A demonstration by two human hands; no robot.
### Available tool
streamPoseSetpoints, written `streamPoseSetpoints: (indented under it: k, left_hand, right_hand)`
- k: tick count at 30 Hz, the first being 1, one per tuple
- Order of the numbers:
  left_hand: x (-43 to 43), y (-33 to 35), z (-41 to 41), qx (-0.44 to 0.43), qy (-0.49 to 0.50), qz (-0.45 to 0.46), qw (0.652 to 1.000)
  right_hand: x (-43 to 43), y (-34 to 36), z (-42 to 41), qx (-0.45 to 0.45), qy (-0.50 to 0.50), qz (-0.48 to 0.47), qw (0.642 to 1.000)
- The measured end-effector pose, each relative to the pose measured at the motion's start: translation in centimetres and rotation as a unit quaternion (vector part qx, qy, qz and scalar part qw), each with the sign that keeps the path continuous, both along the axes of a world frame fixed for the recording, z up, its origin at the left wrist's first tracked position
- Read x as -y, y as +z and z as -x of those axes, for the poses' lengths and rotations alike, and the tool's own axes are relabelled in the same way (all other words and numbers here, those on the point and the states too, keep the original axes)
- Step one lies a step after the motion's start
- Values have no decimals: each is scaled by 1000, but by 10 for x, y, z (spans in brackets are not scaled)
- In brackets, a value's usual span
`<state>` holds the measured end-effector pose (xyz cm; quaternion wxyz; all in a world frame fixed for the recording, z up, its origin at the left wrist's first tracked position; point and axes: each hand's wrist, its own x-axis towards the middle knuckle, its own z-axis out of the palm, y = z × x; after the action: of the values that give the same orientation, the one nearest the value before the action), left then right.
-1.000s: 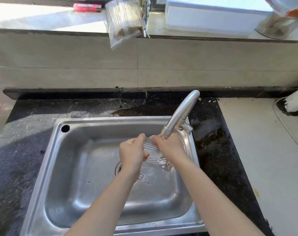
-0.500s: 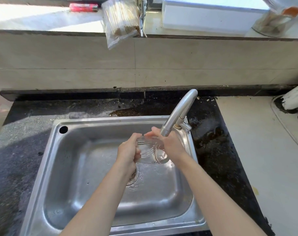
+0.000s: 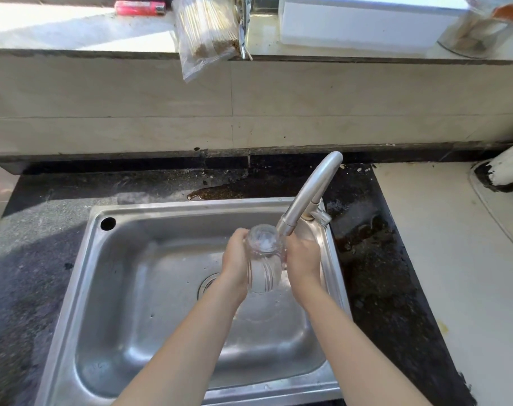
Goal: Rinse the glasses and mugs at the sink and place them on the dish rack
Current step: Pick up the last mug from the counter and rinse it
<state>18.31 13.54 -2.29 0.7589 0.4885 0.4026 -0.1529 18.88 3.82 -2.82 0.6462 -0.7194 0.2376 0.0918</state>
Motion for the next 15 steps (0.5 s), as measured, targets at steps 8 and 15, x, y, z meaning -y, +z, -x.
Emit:
streamPoseSetpoints:
  k: [8, 15]
  left_hand:
    - [37, -8, 22, 315, -122, -413, 846]
    - [27, 11, -8, 244, -127, -277, 921]
  right_hand:
    - [10, -4, 8, -108, -130, -40, 985]
    - [19, 1, 12, 10, -77, 33, 996]
